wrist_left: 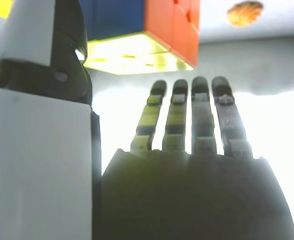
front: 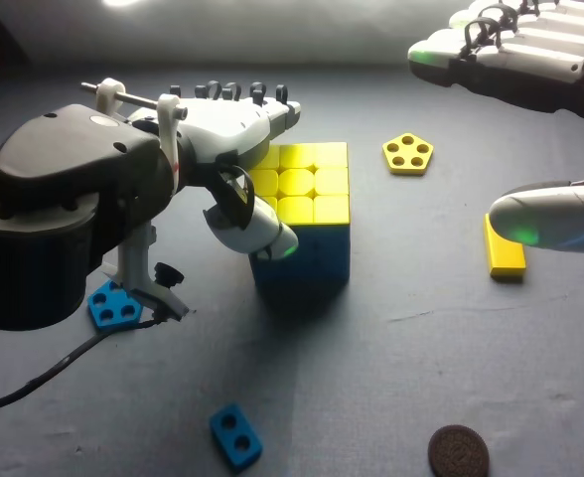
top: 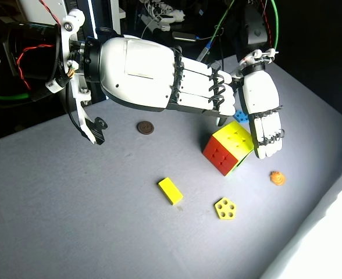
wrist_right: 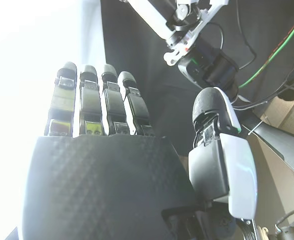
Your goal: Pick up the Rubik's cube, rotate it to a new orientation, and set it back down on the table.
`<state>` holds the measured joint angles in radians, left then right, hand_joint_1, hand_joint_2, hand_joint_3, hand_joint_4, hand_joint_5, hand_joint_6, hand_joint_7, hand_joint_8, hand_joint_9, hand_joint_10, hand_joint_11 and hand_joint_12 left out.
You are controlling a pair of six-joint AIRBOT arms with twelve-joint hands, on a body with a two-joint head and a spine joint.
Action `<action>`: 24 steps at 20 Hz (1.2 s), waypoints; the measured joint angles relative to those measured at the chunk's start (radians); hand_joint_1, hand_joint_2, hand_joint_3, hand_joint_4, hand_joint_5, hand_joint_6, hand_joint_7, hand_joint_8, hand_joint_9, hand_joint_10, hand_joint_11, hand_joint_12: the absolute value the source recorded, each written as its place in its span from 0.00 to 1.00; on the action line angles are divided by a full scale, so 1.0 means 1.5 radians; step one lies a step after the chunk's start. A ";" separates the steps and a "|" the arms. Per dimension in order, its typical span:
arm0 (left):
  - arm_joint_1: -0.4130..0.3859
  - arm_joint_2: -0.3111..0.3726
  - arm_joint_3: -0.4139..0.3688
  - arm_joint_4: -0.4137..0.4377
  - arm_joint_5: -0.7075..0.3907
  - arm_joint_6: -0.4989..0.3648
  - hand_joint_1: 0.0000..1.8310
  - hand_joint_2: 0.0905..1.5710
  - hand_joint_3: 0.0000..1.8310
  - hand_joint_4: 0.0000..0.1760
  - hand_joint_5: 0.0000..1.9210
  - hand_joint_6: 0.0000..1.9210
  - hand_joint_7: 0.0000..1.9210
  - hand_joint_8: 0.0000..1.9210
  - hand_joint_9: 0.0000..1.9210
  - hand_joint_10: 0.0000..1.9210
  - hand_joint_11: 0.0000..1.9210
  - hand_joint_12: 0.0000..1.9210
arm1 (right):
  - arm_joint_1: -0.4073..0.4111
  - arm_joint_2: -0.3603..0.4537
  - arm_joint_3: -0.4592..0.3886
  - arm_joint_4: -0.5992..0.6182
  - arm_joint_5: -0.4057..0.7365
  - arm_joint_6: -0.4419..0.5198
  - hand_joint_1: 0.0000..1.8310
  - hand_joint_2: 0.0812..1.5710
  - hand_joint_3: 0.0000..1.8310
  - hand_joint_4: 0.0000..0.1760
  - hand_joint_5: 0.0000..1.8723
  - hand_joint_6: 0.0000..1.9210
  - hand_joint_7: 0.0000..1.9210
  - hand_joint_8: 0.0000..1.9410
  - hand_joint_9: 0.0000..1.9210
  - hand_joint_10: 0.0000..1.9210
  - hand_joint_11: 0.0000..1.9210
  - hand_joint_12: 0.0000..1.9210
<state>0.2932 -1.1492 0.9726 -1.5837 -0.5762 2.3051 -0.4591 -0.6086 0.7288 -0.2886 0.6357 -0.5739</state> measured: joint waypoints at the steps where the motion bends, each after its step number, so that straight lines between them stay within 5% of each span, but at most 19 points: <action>1: 0.001 -0.006 0.005 -0.002 -0.003 0.001 0.50 0.63 0.00 0.00 0.00 0.00 0.00 0.00 0.00 0.00 0.01 0.02 | -0.001 0.000 0.000 0.000 0.000 0.000 0.05 0.80 0.00 0.00 0.03 0.01 0.04 0.01 0.02 0.01 0.00 0.00; 3: 0.002 -0.014 0.014 -0.011 -0.003 0.005 0.50 0.64 0.00 0.00 0.00 0.00 0.00 0.00 0.00 0.00 0.00 0.08 | -0.003 0.000 0.000 0.000 0.000 0.000 0.06 0.79 0.00 0.00 0.03 0.01 0.04 0.00 0.02 0.00 0.00 0.00; 18: 0.017 -0.045 0.043 -0.021 0.004 0.021 0.52 0.61 0.00 0.00 0.00 0.00 0.00 0.00 0.00 0.00 0.00 0.11 | -0.014 0.000 -0.004 -0.002 -0.002 0.001 0.05 0.79 0.00 0.00 0.02 0.00 0.03 0.00 0.01 0.00 0.01 0.01; 24: 0.017 -0.050 0.044 -0.020 0.005 0.021 0.49 0.63 0.00 0.00 0.00 0.00 0.00 0.00 0.00 0.00 0.00 0.02 | -0.021 0.000 -0.003 -0.002 0.002 0.001 0.07 0.79 0.00 0.00 0.05 0.01 0.06 0.00 0.03 0.00 0.00 0.04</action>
<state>0.3180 -1.2243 1.0386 -1.6135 -0.5690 2.3367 -0.4904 -0.6086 0.7238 -0.2916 0.6392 -0.5728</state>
